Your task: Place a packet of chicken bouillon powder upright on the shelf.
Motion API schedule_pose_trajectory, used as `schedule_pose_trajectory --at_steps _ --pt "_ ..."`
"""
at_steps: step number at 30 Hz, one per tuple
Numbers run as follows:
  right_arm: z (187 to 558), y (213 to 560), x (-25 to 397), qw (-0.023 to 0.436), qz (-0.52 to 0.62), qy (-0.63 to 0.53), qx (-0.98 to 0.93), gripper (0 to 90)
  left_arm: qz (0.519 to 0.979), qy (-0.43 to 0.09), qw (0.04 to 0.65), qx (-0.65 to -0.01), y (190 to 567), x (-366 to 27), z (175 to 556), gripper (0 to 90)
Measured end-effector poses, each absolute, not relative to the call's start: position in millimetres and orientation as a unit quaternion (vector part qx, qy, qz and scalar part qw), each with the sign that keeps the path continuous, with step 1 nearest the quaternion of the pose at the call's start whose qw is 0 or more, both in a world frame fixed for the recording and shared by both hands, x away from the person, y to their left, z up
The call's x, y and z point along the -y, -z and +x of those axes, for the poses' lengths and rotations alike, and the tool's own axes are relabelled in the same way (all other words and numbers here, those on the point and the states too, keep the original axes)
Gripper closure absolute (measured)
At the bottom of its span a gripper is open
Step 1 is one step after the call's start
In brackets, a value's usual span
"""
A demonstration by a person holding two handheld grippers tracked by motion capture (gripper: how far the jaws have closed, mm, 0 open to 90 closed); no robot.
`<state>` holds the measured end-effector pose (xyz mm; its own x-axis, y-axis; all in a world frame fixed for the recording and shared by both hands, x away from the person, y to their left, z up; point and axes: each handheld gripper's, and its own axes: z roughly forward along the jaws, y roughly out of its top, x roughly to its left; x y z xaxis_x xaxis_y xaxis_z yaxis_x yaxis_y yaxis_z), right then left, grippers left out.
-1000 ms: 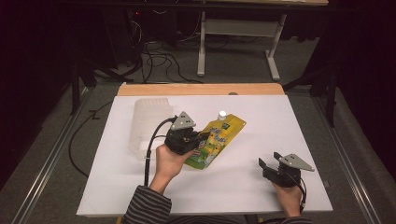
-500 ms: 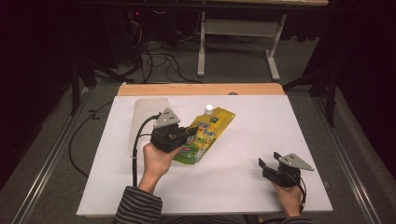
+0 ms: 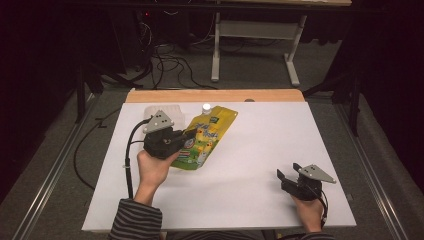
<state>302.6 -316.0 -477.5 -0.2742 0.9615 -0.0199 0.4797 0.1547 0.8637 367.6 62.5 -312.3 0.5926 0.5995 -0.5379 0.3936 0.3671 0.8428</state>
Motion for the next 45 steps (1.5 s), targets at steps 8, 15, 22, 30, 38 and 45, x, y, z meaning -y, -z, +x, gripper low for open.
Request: schedule_pose_trajectory --at_steps 8,15,22,30,38,45 --pt "302 477 316 0.309 0.516 -0.395 -0.694 33.2 0.536 -0.1 0.703 -0.456 306 -89 369 90.0" --pt "303 477 316 0.307 0.517 -0.394 -0.695 33.1 0.513 -0.12 0.711 -0.466 298 -111 370 90.0" --pt "302 477 316 0.307 0.52 -0.395 -0.693 33.1 0.496 -0.155 0.709 -0.477 300 -130 378 90.0" --pt "302 477 316 0.308 0.518 -0.394 -0.695 33.1 0.499 -0.181 0.694 -0.487 312 -134 390 90.0" --pt "302 478 316 0.308 0.517 -0.394 -0.695 33.1 0.503 -0.19 0.684 -0.492 329 -130 405 89.9" --pt "302 478 316 0.306 0.518 -0.393 -0.695 33.1 0.513 -0.19 0.679 -0.49 344 -122 415 89.8"
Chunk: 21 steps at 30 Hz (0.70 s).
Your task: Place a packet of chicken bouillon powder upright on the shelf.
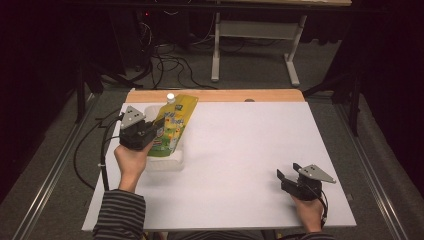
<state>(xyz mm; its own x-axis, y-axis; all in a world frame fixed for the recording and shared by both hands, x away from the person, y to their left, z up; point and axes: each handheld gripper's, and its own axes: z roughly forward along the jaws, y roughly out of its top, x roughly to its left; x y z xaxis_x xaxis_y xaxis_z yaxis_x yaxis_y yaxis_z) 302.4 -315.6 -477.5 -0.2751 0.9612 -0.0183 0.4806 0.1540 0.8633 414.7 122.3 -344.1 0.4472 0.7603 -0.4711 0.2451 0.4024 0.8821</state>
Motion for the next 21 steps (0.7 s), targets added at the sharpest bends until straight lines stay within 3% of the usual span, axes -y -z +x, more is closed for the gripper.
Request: schedule_pose_trajectory --at_steps 21 --pt "302 477 315 0.305 0.517 -0.393 -0.697 32.9 0.55 -0.193 0.644 -0.496 371 -116 424 88.7"
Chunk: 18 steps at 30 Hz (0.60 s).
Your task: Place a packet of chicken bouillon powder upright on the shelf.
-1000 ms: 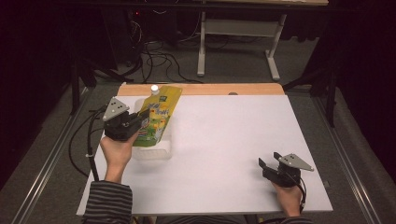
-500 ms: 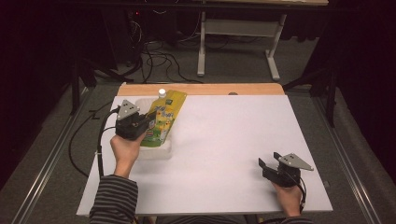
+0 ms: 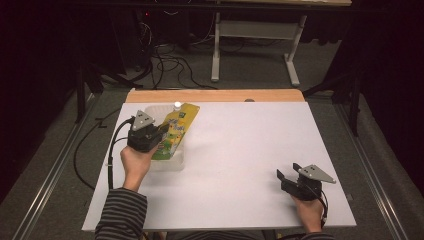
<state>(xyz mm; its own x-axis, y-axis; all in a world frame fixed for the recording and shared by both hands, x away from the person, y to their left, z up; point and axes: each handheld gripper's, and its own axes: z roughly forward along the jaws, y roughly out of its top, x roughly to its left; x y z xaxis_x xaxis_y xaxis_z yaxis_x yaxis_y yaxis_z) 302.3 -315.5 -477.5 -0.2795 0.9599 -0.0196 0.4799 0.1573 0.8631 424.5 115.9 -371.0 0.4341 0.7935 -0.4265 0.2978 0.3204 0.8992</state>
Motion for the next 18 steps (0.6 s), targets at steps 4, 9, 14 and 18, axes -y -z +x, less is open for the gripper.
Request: schedule_pose_trajectory --at_steps 4,9,14,18 --pt "303.0 477.6 315.5 0.303 0.517 -0.392 -0.698 32.9 0.561 -0.195 0.627 -0.504 368.1 -120.4 423.6 88.2" --pt "302.5 477.5 315.7 0.306 0.516 -0.393 -0.697 32.9 0.581 -0.189 0.596 -0.522 365.7 -126.6 423.5 87.3" --pt "302.5 477.5 316.0 0.307 0.514 -0.395 -0.697 32.9 0.601 -0.185 0.568 -0.531 366.2 -123.3 423.5 86.3" --pt "302.0 477.4 315.6 0.307 0.516 -0.395 -0.696 32.9 0.622 -0.175 0.534 -0.546 372.0 -120.6 427.1 85.9"
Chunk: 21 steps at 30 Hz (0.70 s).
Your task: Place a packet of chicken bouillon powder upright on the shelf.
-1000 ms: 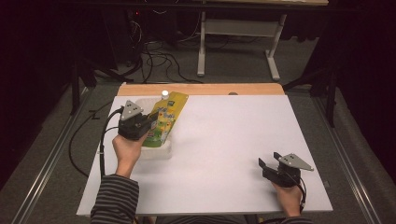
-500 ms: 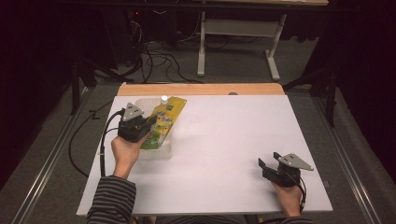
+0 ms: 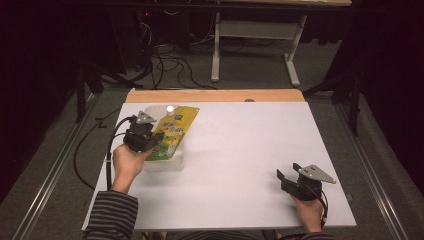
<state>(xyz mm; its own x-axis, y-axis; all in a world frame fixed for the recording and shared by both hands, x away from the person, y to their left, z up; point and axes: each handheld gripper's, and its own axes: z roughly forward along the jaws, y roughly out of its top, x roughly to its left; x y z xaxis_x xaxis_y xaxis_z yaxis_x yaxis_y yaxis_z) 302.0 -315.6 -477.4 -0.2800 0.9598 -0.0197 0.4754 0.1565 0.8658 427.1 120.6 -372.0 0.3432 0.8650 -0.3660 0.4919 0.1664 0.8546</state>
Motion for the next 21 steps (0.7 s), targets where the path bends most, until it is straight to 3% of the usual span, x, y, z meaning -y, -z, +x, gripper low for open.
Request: schedule_pose_trajectory --at_steps 8,17,21 --pt "302 477 316 0.309 0.514 -0.398 -0.694 32.9 0.62 -0.173 0.533 -0.55 373 -122 429 90.0" --pt "301 477 316 0.312 0.513 -0.398 -0.694 32.9 0.571 -0.191 0.596 -0.532 380 -126 424 90.0" --pt "301 478 316 0.311 0.514 -0.397 -0.694 33.0 0.569 -0.192 0.601 -0.526 388 -125 423 90.0"
